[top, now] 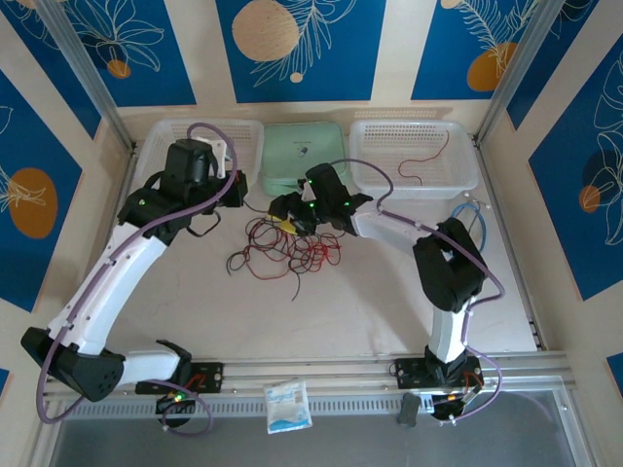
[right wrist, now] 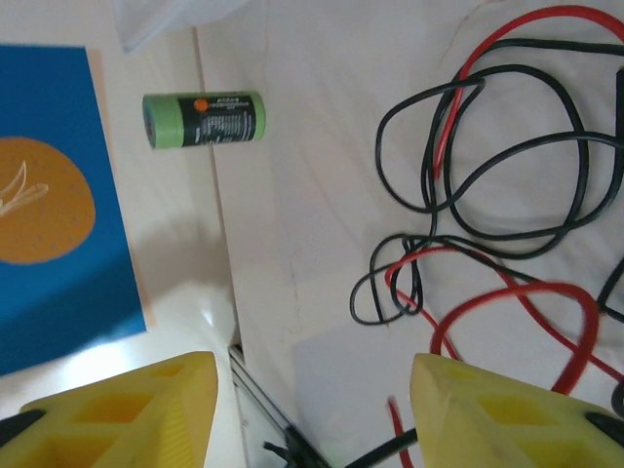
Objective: Untangle the cables
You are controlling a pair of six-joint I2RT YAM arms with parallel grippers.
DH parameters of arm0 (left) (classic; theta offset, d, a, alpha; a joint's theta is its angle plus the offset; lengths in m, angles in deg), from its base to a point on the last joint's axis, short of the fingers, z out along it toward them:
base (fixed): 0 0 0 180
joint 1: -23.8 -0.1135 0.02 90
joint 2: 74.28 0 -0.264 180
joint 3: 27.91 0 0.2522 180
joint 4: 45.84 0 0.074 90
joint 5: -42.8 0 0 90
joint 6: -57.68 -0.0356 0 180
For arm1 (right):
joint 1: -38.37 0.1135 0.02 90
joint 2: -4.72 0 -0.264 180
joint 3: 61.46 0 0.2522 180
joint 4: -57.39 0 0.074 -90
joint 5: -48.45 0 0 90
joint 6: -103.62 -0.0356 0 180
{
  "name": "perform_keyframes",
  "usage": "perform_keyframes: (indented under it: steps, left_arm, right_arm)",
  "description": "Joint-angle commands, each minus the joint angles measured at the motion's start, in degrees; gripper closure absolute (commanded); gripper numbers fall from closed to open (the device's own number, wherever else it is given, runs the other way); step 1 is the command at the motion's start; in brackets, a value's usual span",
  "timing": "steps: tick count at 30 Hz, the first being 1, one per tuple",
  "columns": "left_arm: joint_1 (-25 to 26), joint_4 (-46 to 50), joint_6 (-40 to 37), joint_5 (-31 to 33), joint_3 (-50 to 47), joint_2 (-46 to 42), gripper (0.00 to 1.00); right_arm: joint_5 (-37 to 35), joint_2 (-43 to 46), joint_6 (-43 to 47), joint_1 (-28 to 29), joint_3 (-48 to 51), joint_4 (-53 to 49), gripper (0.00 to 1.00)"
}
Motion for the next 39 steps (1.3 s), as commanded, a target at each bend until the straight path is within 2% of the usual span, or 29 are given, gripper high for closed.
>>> perform_keyframes:
  steps: [1, 8, 13, 18, 27, 34, 39]
  left_arm:
    - [0.73, 1.78, -1.86, -0.62, 2.61, -0.50, 1.00]
    - [0.82, 2.67, -3.90, 2.63, 7.79, 0.14, 1.00]
    - [0.80, 4.80, -6.81, 7.70, 15.49, 2.81, 1.00]
    - [0.73, 6.72, -9.62, 13.31, 23.93, 5.96, 1.00]
    - [0.73, 6.93, -14.54, 21.93, 37.46, 9.03, 1.00]
    - [0.73, 3.81, -16.56, 24.14, 39.39, 8.81, 1.00]
    - [0.73, -3.83, -20.68, 27.21, 38.17, 8.62, 1.00]
  right_arm:
    - [2.01, -3.67, -8.39, 1.12, -0.66, 3.96, 0.48]
    - [-3.46, -4.87, -8.33, 2.44, 7.78, 2.84, 0.50]
    - [-6.61, -4.84, -5.66, 1.83, 13.39, 3.05, 0.50]
    - [-8.45, -5.12, -3.08, 1.55, 14.79, 2.28, 0.51]
    - [-6.98, -7.27, -2.06, 1.29, 13.50, 1.94, 0.50]
    - [-7.83, -6.87, -1.18, 1.17, 12.88, 0.27, 0.47]
    - [-7.60, -6.80, -1.09, 1.38, 13.40, 0.17, 0.46]
